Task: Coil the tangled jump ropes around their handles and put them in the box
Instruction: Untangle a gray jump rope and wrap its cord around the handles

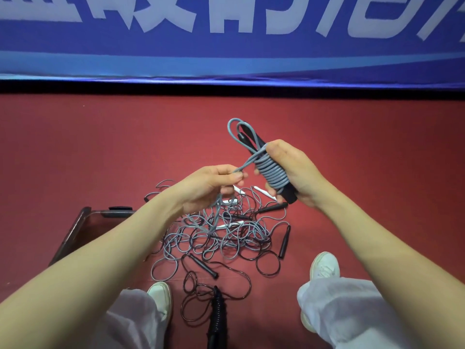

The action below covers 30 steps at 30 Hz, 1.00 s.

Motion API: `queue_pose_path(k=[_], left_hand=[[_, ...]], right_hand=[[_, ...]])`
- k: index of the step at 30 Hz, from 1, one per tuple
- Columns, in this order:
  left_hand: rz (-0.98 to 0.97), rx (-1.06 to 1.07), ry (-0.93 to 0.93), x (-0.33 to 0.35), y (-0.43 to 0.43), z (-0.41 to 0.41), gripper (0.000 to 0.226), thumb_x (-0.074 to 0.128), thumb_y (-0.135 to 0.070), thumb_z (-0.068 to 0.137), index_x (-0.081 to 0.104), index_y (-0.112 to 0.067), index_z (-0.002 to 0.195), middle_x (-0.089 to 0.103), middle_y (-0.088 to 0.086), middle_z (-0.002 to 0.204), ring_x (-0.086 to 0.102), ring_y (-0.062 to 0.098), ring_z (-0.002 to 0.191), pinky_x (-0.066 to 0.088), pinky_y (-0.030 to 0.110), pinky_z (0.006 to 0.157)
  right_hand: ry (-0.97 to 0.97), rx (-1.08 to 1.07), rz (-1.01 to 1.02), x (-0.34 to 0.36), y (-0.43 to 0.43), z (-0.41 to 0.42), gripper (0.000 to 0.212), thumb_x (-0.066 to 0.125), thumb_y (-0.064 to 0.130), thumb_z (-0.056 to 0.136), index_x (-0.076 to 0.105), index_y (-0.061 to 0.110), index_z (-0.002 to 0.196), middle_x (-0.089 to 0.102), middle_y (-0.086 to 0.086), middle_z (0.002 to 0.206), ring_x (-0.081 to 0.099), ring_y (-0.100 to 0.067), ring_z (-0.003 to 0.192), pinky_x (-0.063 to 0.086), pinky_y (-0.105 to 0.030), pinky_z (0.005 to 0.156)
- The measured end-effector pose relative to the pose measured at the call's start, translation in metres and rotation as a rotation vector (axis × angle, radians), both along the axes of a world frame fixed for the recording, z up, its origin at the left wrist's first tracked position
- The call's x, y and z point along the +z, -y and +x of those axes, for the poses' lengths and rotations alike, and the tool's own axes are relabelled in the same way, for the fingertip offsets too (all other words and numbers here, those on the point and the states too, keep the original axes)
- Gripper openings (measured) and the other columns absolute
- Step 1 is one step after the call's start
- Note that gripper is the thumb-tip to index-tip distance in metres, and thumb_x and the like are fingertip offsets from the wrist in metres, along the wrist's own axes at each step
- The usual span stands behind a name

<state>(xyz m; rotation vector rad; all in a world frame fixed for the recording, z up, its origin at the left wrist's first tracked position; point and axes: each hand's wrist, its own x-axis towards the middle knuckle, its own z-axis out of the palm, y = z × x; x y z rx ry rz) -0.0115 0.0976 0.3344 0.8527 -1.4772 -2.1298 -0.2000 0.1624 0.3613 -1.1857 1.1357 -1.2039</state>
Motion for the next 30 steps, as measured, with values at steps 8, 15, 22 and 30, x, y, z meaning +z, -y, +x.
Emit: queue_pose_path(k=[8,15,22,30], left_hand=[[-0.153,-0.179,-0.01,-0.001,0.005,0.01,0.033,0.084,-0.051,0.062,0.076,-0.022,0.076,0.053,-0.007,0.061,0.044,0.006,0.058,0.038,0.019,0.065],[-0.597,-0.087,0.188,0.019,-0.014,0.005,0.03,0.059,0.016,0.084,0.062,0.011,0.113,0.062,-0.019,0.052,0.051,-0.011,0.045,0.035,0.0,0.05],[-0.669,-0.07,0.286,0.007,-0.013,0.006,0.017,0.068,0.005,0.082,0.069,-0.011,0.087,0.065,-0.015,0.061,0.052,-0.005,0.053,0.039,0.01,0.056],[-0.904,-0.214,0.605,0.002,0.007,0.017,0.02,0.074,-0.042,0.079,0.063,-0.03,0.066,0.059,-0.005,0.068,0.043,0.005,0.074,0.034,0.023,0.08]], right_hand=[[0.141,0.346,0.174,0.004,-0.006,-0.006,0.04,0.05,0.047,0.091,0.054,0.008,0.098,0.062,-0.012,0.075,0.052,-0.018,0.035,0.039,-0.02,0.028],[-0.02,0.514,0.411,-0.003,-0.01,-0.011,0.029,0.048,0.042,0.09,0.055,0.015,0.094,0.059,-0.015,0.074,0.051,-0.019,0.037,0.038,-0.021,0.031],[-0.294,0.401,0.444,-0.009,-0.014,0.001,0.059,0.054,0.063,0.078,0.061,0.006,0.087,0.055,-0.012,0.057,0.048,-0.019,0.036,0.041,-0.02,0.034],[-0.508,0.486,0.377,-0.003,-0.016,0.0,0.02,0.059,0.034,0.094,0.061,0.022,0.078,0.057,-0.014,0.061,0.05,-0.021,0.039,0.041,-0.022,0.036]])
